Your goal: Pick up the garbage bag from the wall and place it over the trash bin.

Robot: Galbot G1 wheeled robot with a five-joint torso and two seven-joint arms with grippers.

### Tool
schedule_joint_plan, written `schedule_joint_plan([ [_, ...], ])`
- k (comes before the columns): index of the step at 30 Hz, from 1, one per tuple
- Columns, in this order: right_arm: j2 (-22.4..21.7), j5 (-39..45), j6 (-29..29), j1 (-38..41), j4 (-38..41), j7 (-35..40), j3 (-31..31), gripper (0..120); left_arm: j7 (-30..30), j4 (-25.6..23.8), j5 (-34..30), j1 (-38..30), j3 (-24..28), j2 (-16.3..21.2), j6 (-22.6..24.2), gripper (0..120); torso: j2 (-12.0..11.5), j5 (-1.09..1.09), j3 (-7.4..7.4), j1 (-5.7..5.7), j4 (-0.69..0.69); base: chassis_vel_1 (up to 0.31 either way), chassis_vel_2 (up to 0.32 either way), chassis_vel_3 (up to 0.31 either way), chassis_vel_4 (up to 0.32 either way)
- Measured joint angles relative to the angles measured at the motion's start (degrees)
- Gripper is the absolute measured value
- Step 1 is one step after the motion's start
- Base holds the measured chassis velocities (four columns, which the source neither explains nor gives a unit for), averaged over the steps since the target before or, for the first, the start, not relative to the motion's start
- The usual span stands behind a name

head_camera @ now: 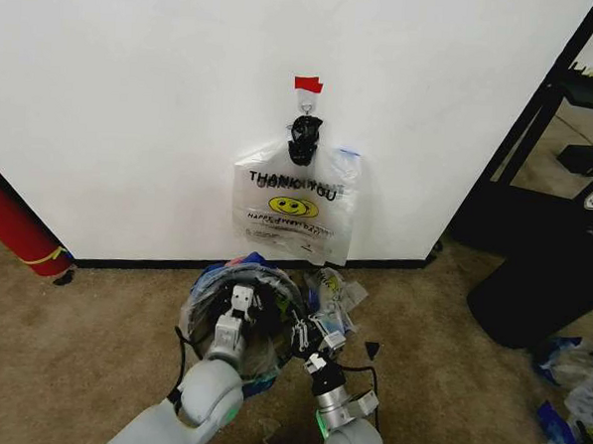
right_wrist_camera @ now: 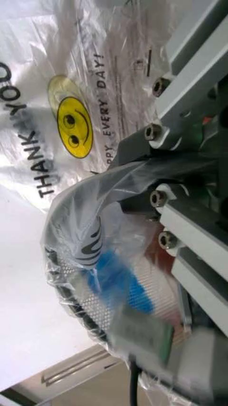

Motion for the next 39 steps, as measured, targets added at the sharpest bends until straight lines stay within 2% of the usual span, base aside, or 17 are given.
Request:
schedule_joint_plan([
  [4,0.4,-0.1,0.2,0.4,-1.1,-0.1,0.4,1,1.8,-2.2,-0.1,1.8,-0.9,1.3,0.1,0,0.0,-0.01,0.0,0.0,0.0,0.0,0.0,0.0,0.0],
  [9,1.1,0.6,0.7,1.7,-3.8,0.5,1.6,1,6.3,-9.0,-0.1,8.2,-4.7,4.9,-0.4,0,0.0,-0.02,0.0,0.0,0.0,0.0,0.0,0.0,0.0],
  [10,1.1,0.6,0.7,1.7,-3.8,0.5,1.6,1,6.3,-9.0,-0.1,8.2,-4.7,4.9,-0.4,0,0.0,-0.02,0.0,0.0,0.0,0.0,0.0,0.0,0.0],
  [12,1.2,1.9,0.3,2.0,-4.0,2.4,1.8,1,10.2,-12.5,0.6,12.0,-7.9,6.9,-3.0,0,0.0,-0.01,0.0,0.0,0.01,0.0,0.0,0.0,0.0],
  [15,1.4,5.4,-1.5,2.2,-3.5,6.9,1.7,1,18.3,-14.4,3.3,17.3,-12.0,10.6,-12.0,0,0.0,-0.01,0.0,0.0,0.0,0.0,0.0,0.0,0.0],
  [16,1.5,6.3,-2.1,2.4,-3.1,8.4,1.7,1,20.8,-14.5,4.0,18.9,-13.5,11.6,-15.3,1,0.0,-0.01,0.0,0.0,0.01,0.0,0.0,0.0,0.0],
  [17,1.5,6.3,-2.1,2.4,-3.1,8.4,1.7,1,20.8,-14.5,4.0,18.9,-13.5,11.6,-15.3,1,0.0,-0.01,0.0,0.0,0.01,0.0,0.0,0.0,0.0],
  [18,1.7,7.8,-2.9,2.6,-2.5,10.5,1.7,1,23.7,-14.5,4.4,20.8,-15.6,12.6,-18.8,6,0.0,-0.03,0.0,0.0,0.0,0.0,0.0,0.0,0.0],
  [21,2.0,11.8,-4.6,2.7,-0.5,14.2,1.9,1,27.3,-14.0,4.6,24.6,-19.1,14.3,-22.8,19,0.0,-0.01,0.0,0.0,0.01,0.0,0.0,0.0,0.0],
  [22,2.0,11.8,-4.6,2.7,-0.5,14.2,1.9,1,27.3,-14.0,4.6,24.6,-19.1,14.3,-22.8,19,0.0,-0.01,0.0,0.0,0.01,0.0,0.0,0.0,0.0],
  [28,1.6,18.4,-6.3,1.7,3.3,17.0,2.4,1,31.5,-9.9,4.8,25.7,-22.7,14.8,-24.7,45,0.0,-0.02,0.0,0.0,-0.01,0.0,0.0,0.0,0.0],
  [31,1.4,19.3,-6.3,1.3,3.9,17.1,2.6,1,32.5,-8.7,5.3,25.7,-23.0,14.8,-25.1,53,0.0,-0.01,0.0,0.0,-0.01,0.0,0.0,0.0,0.0],
  [36,0.6,20.3,-6.3,0.4,5.7,16.4,2.7,1,31.9,-5.0,6.5,24.2,-22.2,13.4,-24.7,75,0.0,-0.02,0.0,0.0,0.0,0.0,0.0,0.0,0.0],
  [39,0.4,20.4,-6.3,0.2,6.0,16.0,2.6,1,31.6,-4.1,6.4,23.5,-21.8,13.0,-24.3,74,0.0,-0.01,0.0,0.0,0.0,0.0,0.0,0.0,0.0],
])
